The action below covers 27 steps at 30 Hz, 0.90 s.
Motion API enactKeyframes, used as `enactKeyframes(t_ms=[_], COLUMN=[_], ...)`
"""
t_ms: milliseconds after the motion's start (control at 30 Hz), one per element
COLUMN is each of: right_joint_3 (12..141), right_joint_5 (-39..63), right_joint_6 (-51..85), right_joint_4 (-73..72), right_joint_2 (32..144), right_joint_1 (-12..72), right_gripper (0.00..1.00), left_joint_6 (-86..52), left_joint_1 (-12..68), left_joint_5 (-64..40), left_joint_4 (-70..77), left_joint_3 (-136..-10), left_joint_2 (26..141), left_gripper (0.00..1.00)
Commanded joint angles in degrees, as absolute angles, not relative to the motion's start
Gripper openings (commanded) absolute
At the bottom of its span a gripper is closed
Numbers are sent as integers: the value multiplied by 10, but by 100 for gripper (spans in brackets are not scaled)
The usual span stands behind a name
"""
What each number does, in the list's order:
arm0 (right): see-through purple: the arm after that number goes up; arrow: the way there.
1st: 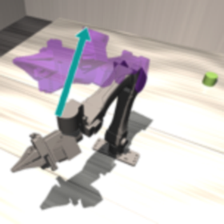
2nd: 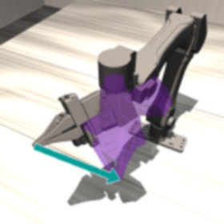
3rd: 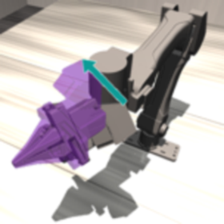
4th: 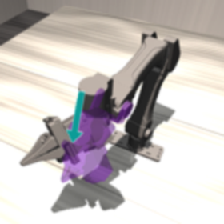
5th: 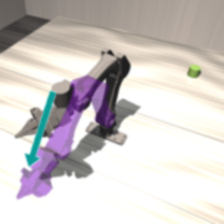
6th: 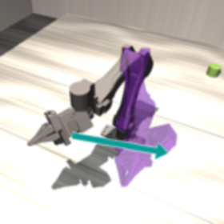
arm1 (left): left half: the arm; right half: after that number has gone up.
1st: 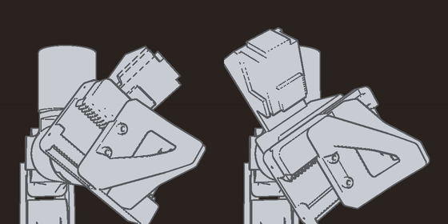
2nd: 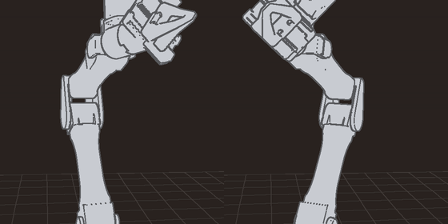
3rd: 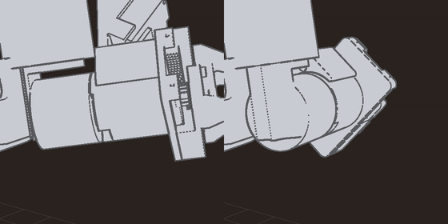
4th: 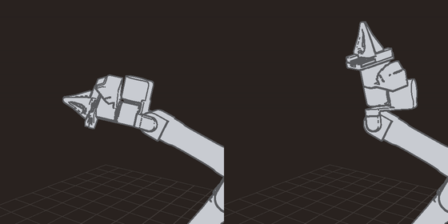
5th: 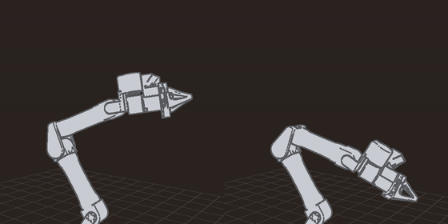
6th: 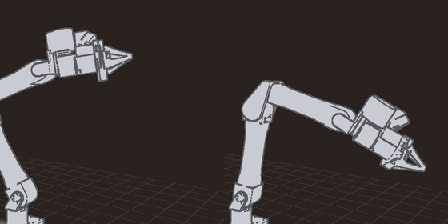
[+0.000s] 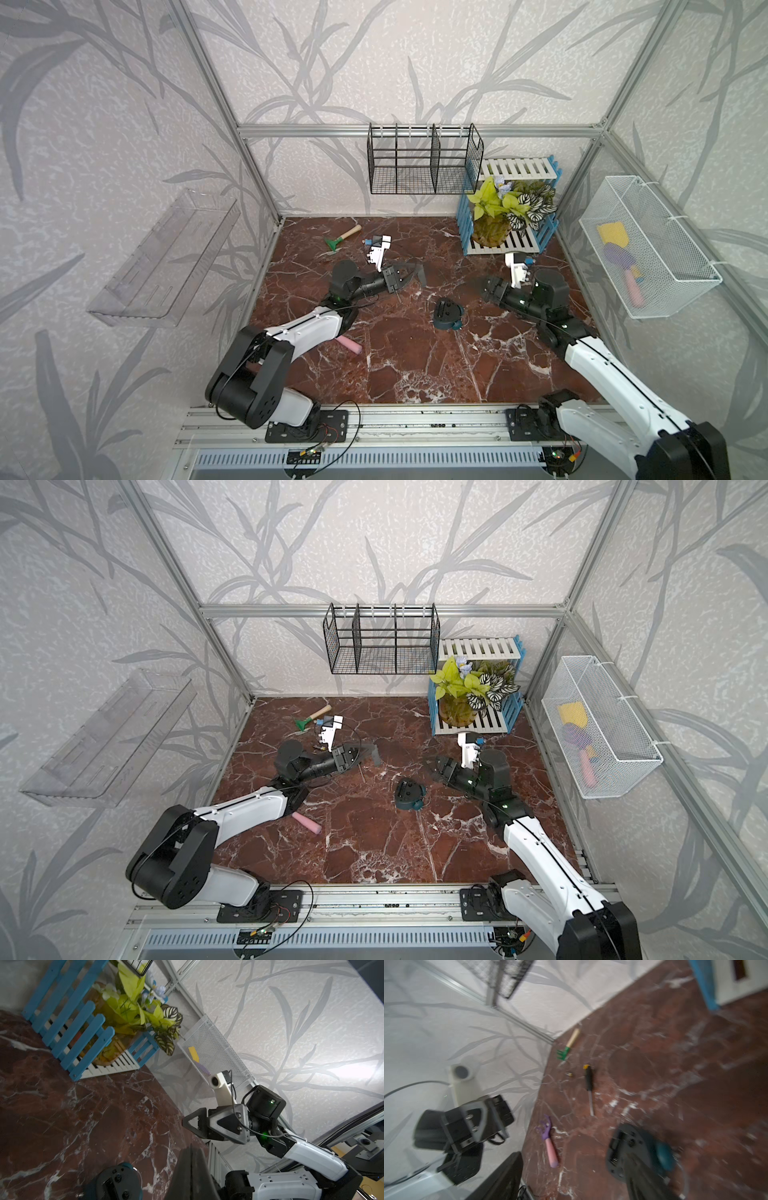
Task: Remove the battery from the alarm
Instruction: Pick up the cover from the center of the board, then move the alarm to the center of the board.
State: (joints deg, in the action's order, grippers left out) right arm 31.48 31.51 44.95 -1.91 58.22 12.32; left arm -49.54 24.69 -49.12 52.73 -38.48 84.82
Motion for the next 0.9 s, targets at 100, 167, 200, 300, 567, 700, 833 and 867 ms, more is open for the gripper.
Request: enactKeyframes(t_ms=[100,167,200,300,567,700,833,867], right_joint_3=[324,325,329,348,420,451,477,481], right_joint_5=[371,380,383,401,446,464,465,466], right_joint_6=[414,412,409,391,334,301,274,272], right_joint_4=[110,81,70,44,28,42,59,63], right_joint_2=[727,763,775,824,932,962,988,993], right_joint_1=[127,129,131,135,137,143,149,149], right_gripper=[81,81,81,80,70,62,59,59], left_joint_6=[-454,-458,-461,-467,-445,-426,-393,-393], left_joint_1=[260,270,275,280,279,279,278,278], left_joint_5=[-544,-564,-574,-594,-618,-619,-601,-593], left_joint_4=[461,460,457,458,391,345,276,269], left_joint_3=[-407,-421,-429,-452,-511,-535,-554,-551], left_joint_2=[920,954,972,1014,1079,1098,1105,1103], left_gripper=[0,0,0,0,0,0,0,0])
